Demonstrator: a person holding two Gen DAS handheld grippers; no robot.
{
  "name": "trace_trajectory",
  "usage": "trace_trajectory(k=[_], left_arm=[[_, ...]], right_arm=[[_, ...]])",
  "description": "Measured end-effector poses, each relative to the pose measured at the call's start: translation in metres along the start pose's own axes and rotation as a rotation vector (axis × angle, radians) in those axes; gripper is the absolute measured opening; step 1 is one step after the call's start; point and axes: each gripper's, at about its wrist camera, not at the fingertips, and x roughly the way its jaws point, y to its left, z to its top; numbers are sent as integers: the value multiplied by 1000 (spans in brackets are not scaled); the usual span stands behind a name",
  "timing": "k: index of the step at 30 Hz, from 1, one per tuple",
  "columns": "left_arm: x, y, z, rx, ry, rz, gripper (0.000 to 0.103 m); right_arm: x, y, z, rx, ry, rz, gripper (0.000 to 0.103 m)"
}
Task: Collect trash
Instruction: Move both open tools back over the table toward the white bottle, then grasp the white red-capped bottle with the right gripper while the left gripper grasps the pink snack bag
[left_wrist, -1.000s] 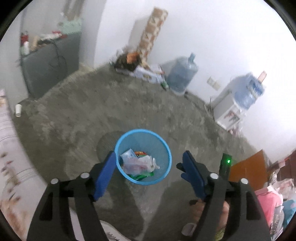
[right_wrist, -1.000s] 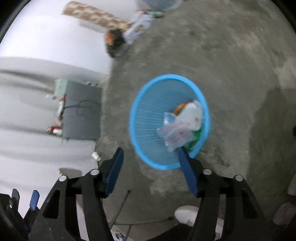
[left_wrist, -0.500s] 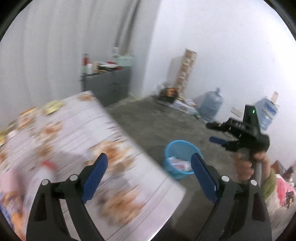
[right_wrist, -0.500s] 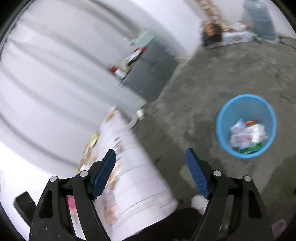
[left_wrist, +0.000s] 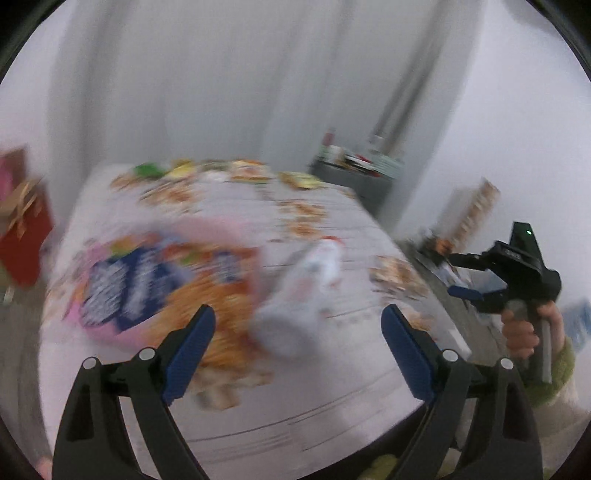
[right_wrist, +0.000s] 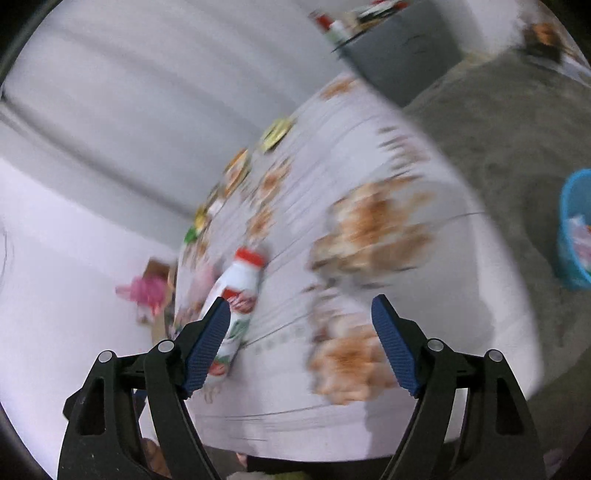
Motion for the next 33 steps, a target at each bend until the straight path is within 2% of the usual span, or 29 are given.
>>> trace_trajectory(k=[2,6,11,14,16,18,23,25,27,29,33], left_arm=[[-3,22,-4,-61,3,30,89],[-5,64,-13,-182,23,97,89],[2,117,-25,-392,47,48,89],[10,140,-30,-506,54,33,85],[14,157,-31,-584,40,47,79],[14,169,-29,-640,10,52,77],[21,187,-22,-752,-28,112,69],[25,188,-20,-779,-41,113,62],[29,190,-21,-805,-48,91,56],[33,192,-21,-832,-55,69,51],[34,188,-21,-859,-93,-8,43]], right_arm=[[24,26,-2,-15,47,11,79],[62,52,-8,-6,118,2,80],[103,65,-13,29,183,-24,80],[116,70,-15,36,201,-49,80],[121,72,-14,37,201,-58,80],[127,74,-12,36,201,-63,80],[139,73,-12,43,214,-73,80],[146,71,-12,51,223,-75,79],[148,71,-13,37,218,-68,77],[149,71,-13,33,221,-49,69],[151,72,-14,9,223,-22,68]])
